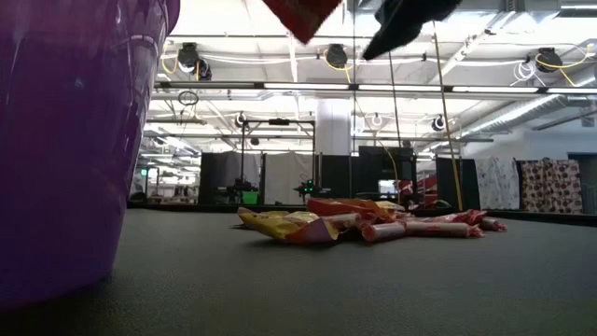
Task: Sort candy by brand, put in halloween buckets
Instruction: Put the red candy into the violet bucket
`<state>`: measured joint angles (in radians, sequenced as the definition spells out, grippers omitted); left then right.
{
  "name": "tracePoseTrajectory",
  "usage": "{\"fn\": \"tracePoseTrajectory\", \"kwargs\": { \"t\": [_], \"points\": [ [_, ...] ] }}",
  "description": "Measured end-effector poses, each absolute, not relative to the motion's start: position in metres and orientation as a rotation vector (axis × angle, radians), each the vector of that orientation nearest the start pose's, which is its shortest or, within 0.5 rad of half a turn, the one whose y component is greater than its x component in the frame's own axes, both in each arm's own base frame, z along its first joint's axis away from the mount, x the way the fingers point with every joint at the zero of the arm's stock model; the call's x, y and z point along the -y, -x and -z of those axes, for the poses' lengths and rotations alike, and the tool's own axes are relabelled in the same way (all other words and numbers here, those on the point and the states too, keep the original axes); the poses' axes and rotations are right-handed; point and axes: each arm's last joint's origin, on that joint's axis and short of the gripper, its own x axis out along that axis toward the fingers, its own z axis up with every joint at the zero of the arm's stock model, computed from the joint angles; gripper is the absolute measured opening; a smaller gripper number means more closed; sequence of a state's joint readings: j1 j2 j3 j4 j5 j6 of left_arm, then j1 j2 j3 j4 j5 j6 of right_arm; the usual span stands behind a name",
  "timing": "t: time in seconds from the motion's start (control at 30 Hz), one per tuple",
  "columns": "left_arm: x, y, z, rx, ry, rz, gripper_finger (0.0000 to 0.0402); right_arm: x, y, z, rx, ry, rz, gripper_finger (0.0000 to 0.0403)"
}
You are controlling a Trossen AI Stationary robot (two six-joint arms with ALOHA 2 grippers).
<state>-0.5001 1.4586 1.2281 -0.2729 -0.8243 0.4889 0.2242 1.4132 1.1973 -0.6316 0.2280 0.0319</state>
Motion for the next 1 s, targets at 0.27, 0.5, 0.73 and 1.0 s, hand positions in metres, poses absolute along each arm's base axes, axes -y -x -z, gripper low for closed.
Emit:
{"fn": "tracePoseTrajectory", "kwargs": {
  "t": [0.27, 0.5, 0.73, 1.0],
  "points": [
    [0.107, -0.248, -0.378, -0.273, -0.349, -0.486, 0.0, -0.053, -0.286, -0.296, -0.861, 0.18, 0.12, 0.0252],
    [0.095, -0.226, -0.395, -0.198, -0.124, -0.481, 0.0, -0.052, -0.285, -0.296, -0.863, 0.196, 0.143, 0.0232],
    [0.11, -0.22, -0.391, -0.264, -0.164, -0.182, 0.0, -0.052, -0.284, -0.295, -0.877, 0.199, 0.142, 0.0214],
    [0.144, -0.215, -0.374, -0.393, -0.096, 0.212, 0.0, -0.052, -0.282, -0.293, -0.899, 0.183, 0.15, 0.021]
  ]
}}
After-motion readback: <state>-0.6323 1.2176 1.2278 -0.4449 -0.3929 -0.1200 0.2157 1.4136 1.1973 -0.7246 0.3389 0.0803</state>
